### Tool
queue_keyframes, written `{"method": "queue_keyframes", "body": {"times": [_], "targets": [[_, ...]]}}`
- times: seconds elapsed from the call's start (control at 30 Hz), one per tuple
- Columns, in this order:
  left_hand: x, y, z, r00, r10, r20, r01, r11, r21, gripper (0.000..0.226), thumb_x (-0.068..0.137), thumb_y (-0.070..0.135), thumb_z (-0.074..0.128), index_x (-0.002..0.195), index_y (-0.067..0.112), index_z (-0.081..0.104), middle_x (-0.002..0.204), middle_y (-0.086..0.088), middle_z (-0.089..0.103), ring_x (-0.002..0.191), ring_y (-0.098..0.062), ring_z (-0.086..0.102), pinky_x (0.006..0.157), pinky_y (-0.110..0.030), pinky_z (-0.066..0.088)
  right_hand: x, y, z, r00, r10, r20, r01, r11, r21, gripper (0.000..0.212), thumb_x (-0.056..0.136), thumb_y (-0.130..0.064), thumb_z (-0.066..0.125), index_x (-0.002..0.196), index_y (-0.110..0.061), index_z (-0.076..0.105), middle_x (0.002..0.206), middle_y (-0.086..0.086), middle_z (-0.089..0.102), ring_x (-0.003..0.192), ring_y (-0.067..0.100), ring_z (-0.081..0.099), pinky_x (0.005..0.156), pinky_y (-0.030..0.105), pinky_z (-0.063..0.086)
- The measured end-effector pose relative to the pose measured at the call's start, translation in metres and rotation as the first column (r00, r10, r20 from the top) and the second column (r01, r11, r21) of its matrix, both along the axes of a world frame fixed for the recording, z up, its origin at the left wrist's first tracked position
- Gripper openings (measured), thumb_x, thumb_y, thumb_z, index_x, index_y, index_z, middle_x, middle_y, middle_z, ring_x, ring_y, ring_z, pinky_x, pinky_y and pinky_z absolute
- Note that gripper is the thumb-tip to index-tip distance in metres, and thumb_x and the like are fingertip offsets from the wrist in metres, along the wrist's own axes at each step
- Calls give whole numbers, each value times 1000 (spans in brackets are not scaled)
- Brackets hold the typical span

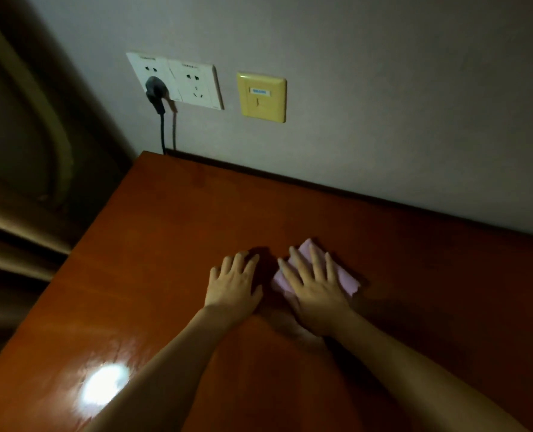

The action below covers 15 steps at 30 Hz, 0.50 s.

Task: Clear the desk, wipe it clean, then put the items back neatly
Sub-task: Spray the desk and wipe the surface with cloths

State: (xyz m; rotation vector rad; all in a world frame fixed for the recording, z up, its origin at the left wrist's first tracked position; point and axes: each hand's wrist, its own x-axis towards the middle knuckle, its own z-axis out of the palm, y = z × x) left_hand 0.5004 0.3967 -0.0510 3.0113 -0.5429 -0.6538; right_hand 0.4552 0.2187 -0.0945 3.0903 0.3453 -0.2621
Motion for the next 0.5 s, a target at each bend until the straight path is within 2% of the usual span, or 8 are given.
{"method": "queue_keyframes", "body": {"times": [0.1, 0.2, 0.27, 0.33, 0.4, 0.5], "targets": [[15, -8, -1, 1000, 31, -1, -31, 999, -16, 67, 96, 47, 37, 151, 24, 8, 153, -1, 14, 140, -23, 14, 111, -41, 22, -18, -31, -5, 996, 29, -82, -28, 1000, 12, 59, 95, -53, 28, 144, -21, 33, 151, 13, 33, 140, 38, 21, 109, 57, 18], [21, -19, -4, 999, 38, 14, -37, 998, -46, 65, 97, 47, 35, 151, 24, 7, 154, -1, 13, 141, -23, 12, 114, -44, 20, -12, -61, 4, 968, -219, -123, 220, 976, -5, 66, 98, -53, 12, 141, -8, 34, 144, 21, 41, 135, 39, 34, 106, 56, 31], [23, -25, -7, 999, 40, 37, -37, 997, -67, 65, 97, 47, 34, 151, 24, 8, 154, -1, 13, 141, -22, 11, 114, -44, 20, 5, -75, 8, 922, -375, -102, 374, 927, -27, 75, 98, -52, 6, 141, 2, 34, 144, 26, 39, 135, 40, 36, 108, 54, 28], [25, -28, -11, 997, 52, 62, -46, 995, -83, 65, 97, 48, 33, 151, 24, 8, 154, -1, 14, 141, -22, 12, 113, -44, 20, 29, -78, 11, 891, -450, -64, 449, 893, -31, 79, 95, -54, 5, 146, 4, 22, 152, 26, 23, 142, 39, 20, 113, 52, 13], [26, -30, -15, 995, 62, 72, -56, 994, -94, 65, 96, 49, 33, 151, 25, 8, 154, 0, 14, 141, -22, 13, 114, -44, 20, 57, -74, 9, 857, -512, -51, 511, 859, -43, 76, 96, -54, 9, 148, 1, 0, 157, 22, 0, 146, 34, -4, 116, 51, -1], [32, -34, -18, 994, 54, 94, -44, 994, -105, 64, 96, 49, 34, 151, 26, 10, 153, 1, 15, 140, -22, 14, 112, -43, 21, 100, -55, 7, 868, -496, -12, 496, 868, -3, 73, 99, -50, 15, 148, -1, -8, 158, 18, -7, 146, 32, -11, 116, 51, -6]]}}
